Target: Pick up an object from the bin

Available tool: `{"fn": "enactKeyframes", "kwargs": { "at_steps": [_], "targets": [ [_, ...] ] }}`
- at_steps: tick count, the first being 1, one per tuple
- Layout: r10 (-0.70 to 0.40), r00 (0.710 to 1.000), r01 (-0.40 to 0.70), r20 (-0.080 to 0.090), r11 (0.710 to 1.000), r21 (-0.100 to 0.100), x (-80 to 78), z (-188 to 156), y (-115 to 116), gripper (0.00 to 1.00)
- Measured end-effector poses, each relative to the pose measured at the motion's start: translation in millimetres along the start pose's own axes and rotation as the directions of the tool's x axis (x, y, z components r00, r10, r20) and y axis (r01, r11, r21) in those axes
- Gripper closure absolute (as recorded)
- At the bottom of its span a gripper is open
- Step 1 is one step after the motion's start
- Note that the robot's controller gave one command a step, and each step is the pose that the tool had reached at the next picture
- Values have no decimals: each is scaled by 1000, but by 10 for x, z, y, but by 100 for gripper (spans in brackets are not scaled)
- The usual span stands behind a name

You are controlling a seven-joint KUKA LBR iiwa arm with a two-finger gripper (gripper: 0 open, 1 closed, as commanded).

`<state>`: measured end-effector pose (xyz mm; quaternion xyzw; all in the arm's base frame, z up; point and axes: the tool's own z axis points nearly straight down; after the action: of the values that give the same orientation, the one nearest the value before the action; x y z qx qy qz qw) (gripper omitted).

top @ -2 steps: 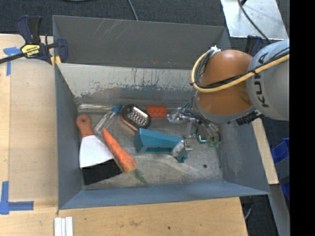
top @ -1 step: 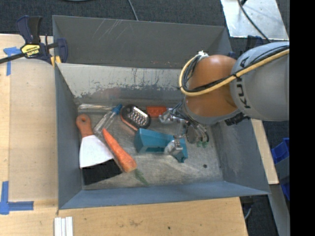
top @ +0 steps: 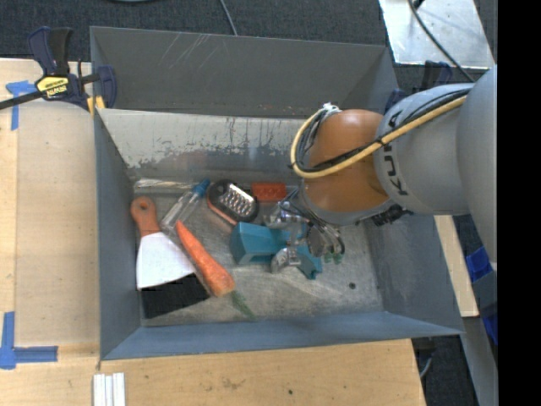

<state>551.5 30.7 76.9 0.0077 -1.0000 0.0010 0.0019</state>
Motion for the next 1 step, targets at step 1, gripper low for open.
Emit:
{"fn": "enactKeyframes", "kwargs": {
  "at_steps": [1],
  "targets": [
    [0,1000,0,0,1000,0,0,0,0,100]
  ]
}}
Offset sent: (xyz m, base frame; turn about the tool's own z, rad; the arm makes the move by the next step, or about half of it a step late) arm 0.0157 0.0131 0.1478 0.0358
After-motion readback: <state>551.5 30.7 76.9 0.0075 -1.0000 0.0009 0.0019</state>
